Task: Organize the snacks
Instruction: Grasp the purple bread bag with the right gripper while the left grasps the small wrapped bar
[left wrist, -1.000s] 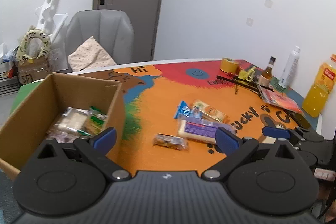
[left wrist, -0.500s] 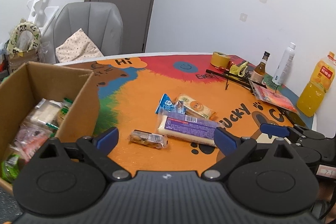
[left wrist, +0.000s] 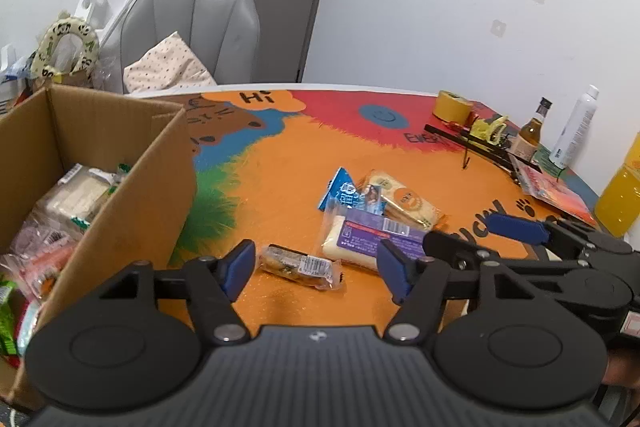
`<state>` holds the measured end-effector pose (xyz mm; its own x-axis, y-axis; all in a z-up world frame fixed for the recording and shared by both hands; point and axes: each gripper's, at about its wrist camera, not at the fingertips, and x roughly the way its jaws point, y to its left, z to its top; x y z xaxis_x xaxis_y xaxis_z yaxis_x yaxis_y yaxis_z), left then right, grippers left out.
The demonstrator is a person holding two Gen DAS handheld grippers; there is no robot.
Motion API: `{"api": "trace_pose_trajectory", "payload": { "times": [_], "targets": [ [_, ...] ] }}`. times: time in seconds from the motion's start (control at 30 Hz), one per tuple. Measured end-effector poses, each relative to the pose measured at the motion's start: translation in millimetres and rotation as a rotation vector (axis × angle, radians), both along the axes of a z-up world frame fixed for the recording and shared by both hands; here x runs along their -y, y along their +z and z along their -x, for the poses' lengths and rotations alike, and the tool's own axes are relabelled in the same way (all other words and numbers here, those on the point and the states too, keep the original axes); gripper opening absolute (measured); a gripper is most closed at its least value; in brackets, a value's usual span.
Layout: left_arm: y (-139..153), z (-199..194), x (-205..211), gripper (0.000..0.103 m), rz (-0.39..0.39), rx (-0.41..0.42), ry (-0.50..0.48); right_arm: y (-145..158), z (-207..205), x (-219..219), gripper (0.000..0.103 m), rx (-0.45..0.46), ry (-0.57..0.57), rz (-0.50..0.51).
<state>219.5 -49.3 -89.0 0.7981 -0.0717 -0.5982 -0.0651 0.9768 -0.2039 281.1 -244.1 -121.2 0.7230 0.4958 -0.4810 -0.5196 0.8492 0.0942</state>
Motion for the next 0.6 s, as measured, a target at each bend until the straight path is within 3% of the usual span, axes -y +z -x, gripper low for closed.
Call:
{"api": "trace_pose_trajectory", "payload": {
  "times": [0.23, 0.47, 0.6],
  "targets": [
    [-9, -11, -1, 0.063, 0.001, -0.021, 0.019, -10, -24, -9, 0.081, -0.032, 0.020, -0.019],
    [-13, -16, 0, 0.063, 0.017, -0.028, 0.019, -26, -30, -11, 0.063, -0.093, 0.015, -0.003],
    [-16, -18, -1, 0.063, 0.020, -0.029, 0.030, -29, -25, -8, 0.057, -0.125, 0.028, -0.010]
  ]
}}
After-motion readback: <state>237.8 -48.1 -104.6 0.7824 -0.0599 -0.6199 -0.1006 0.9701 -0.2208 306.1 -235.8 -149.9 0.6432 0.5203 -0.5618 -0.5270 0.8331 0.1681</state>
